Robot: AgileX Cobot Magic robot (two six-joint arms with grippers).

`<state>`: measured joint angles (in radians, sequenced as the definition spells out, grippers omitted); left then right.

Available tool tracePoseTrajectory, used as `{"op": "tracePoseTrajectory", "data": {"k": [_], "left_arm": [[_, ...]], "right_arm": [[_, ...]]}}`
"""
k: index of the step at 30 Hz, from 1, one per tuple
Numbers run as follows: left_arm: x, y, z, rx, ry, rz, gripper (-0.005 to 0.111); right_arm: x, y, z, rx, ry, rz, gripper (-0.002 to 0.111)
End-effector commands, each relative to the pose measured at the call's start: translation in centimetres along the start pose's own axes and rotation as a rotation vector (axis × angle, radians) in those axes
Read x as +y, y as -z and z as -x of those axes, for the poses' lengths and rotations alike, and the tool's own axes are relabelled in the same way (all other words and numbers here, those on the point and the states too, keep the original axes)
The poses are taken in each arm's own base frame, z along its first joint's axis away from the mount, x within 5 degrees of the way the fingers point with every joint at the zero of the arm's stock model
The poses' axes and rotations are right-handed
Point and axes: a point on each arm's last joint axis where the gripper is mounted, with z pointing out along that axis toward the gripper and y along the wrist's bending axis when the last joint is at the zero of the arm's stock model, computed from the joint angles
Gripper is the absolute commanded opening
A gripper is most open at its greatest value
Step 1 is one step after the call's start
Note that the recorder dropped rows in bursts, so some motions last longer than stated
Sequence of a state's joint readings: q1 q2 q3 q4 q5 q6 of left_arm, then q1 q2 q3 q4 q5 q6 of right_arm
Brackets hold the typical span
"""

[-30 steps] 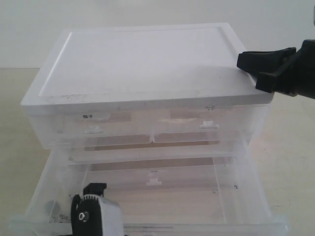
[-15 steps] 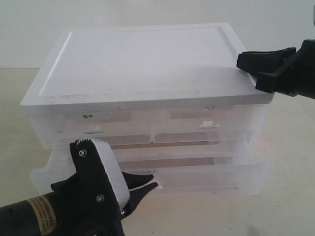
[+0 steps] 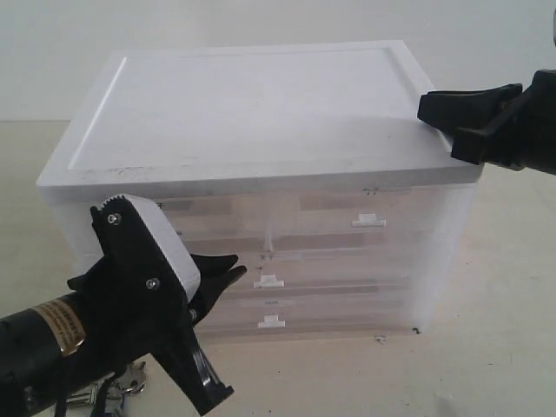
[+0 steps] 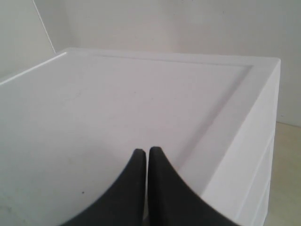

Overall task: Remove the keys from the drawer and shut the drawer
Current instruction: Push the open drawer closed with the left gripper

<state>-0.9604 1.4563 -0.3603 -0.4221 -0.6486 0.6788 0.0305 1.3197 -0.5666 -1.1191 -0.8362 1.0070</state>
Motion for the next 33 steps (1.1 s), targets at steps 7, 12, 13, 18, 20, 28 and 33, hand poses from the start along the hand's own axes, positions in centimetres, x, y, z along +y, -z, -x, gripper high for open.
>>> {"op": "tracePoseTrajectory", "data": {"k": [7, 12, 13, 18, 20, 28, 33], "left_arm": [[-0.8, -0.1, 0.2, -0.017, -0.008, -0.102, 0.005], [-1.9, -0.3, -0.4, -0.001, -0.025, -0.197, 0.005], [-2.1, -0.6, -0.7, 0.007, -0.027, -0.199, 0.005], [-2.3, -2.1, -2.0, 0.013, -0.026, -0.144, 0.005], [-2.5, -2.4, -2.2, 0.005, -0.029, -0.142, 0.005], [-3.4, -3.7, -3.6, 0.038, -0.055, -0.166, 0.005], [-2.7, -5.2, -4.0, 0.107, -0.072, -0.056, 0.005]], "right_arm": [[-0.2, -0.1, -0.9, 0.062, 0.013, -0.011, 0.0], [-0.2, -0.1, -0.9, 0.062, 0.013, -0.011, 0.0], [-0.2, -0.1, -0.9, 0.062, 0.013, -0.011, 0.0], [-0.2, -0.1, -0.9, 0.062, 0.013, -0.011, 0.0], [-0.2, -0.1, -0.9, 0.062, 0.013, -0.011, 0.0], [-0.2, -0.1, -0.9, 0.058, 0.013, -0.009, 0.0], [-0.2, -0.1, -0.9, 0.061, 0.015, -0.01, 0.0]]}}
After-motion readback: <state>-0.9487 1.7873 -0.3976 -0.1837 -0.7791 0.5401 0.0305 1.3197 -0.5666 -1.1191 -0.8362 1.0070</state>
